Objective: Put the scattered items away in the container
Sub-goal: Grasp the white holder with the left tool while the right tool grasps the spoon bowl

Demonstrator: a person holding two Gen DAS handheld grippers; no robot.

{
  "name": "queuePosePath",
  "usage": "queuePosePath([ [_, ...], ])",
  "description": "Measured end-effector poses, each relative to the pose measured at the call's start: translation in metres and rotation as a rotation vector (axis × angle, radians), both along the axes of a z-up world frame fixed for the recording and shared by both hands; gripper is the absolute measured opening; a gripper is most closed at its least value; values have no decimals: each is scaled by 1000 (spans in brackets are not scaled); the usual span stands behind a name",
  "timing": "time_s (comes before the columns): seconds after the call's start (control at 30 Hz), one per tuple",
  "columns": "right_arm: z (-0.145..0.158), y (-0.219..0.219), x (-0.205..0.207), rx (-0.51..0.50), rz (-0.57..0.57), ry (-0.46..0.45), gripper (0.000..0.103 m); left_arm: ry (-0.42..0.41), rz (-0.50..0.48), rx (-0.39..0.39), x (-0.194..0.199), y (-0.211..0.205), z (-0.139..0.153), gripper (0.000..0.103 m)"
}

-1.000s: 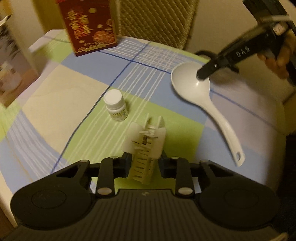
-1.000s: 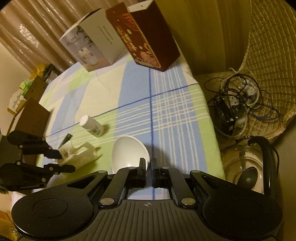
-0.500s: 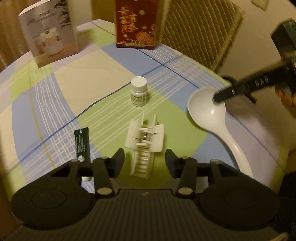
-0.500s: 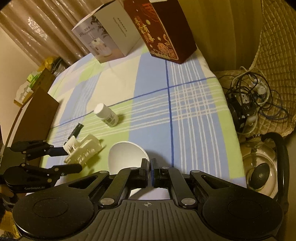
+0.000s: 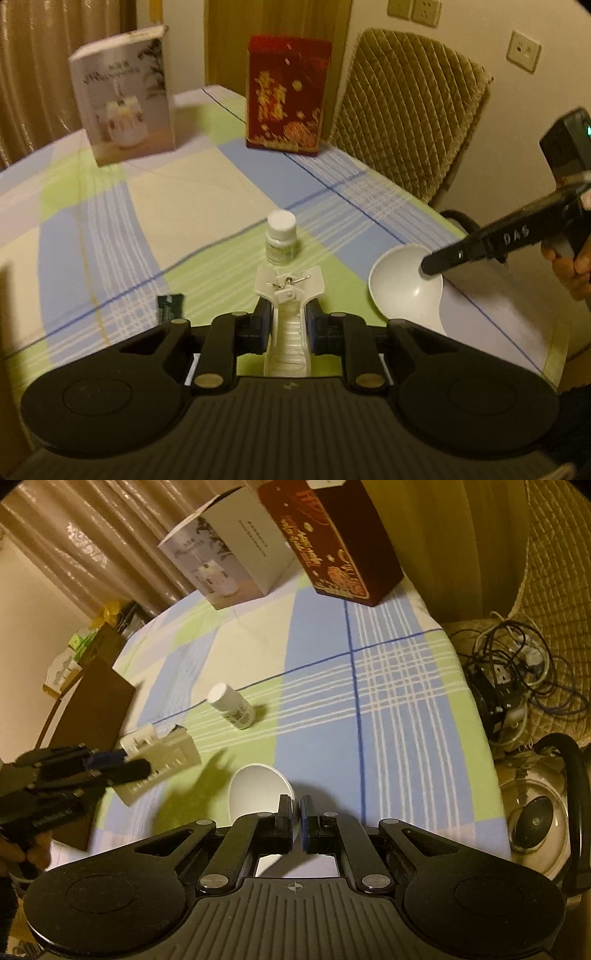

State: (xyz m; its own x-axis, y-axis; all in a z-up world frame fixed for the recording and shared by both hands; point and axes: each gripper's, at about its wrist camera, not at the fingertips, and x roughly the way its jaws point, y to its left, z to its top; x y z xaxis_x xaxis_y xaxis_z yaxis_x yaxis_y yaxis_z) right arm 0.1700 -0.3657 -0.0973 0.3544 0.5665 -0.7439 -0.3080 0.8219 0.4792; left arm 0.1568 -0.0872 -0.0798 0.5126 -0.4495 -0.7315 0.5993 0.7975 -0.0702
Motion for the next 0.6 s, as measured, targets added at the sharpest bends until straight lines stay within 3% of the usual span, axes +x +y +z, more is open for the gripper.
queuePosePath([
  [0.6, 61, 50, -23, 66, 114, -132, 7, -137, 139, -44, -48, 67, 78, 16],
])
